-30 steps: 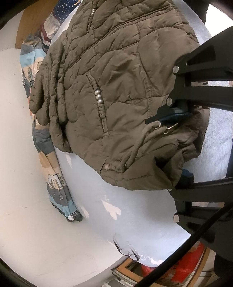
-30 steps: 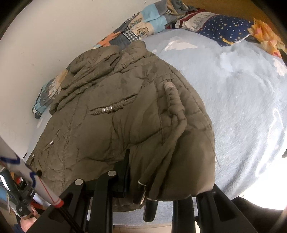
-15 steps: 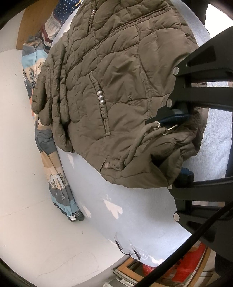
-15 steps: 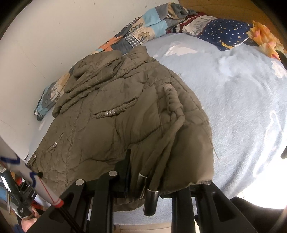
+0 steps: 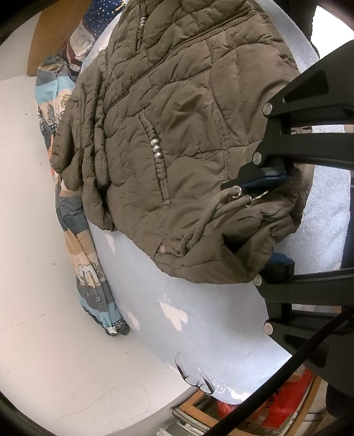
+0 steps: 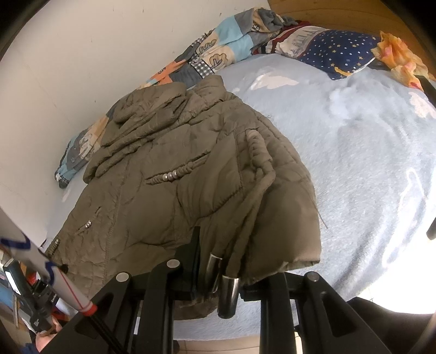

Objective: Fold large clothes

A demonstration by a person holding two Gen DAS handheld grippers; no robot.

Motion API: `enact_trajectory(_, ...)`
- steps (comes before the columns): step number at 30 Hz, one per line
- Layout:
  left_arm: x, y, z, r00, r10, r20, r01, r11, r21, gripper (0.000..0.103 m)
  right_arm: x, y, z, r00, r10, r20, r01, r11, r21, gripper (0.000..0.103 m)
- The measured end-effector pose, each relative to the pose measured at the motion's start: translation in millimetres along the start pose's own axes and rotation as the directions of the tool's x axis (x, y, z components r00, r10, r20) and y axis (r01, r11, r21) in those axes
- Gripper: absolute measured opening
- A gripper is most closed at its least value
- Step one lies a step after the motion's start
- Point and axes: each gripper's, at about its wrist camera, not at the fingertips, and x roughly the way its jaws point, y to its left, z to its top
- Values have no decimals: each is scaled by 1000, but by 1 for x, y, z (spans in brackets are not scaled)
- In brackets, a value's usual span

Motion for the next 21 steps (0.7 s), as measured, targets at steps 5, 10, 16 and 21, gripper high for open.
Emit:
enact_trajectory(5,-10,6,3,1000,-6,24,7,1000,-22,36,-10,3,2,999,5,37,-4,1000,-11,19)
enact_trajectory(10,-10,7,5,1000,-8,28,8,1000,-24,36,-13,3,4,999,14,48,-13,1000,-15,19)
enact_trajectory(16,-14,10,10,999,-12,44,13,999,-29,36,-16,5,9,998,25,59,-23,999,-23,18)
enact_trajectory(21,-18,10,17,998,-9,63,11,999,-30,36,-22,10,18,996,33,81,-30,999,-41,17)
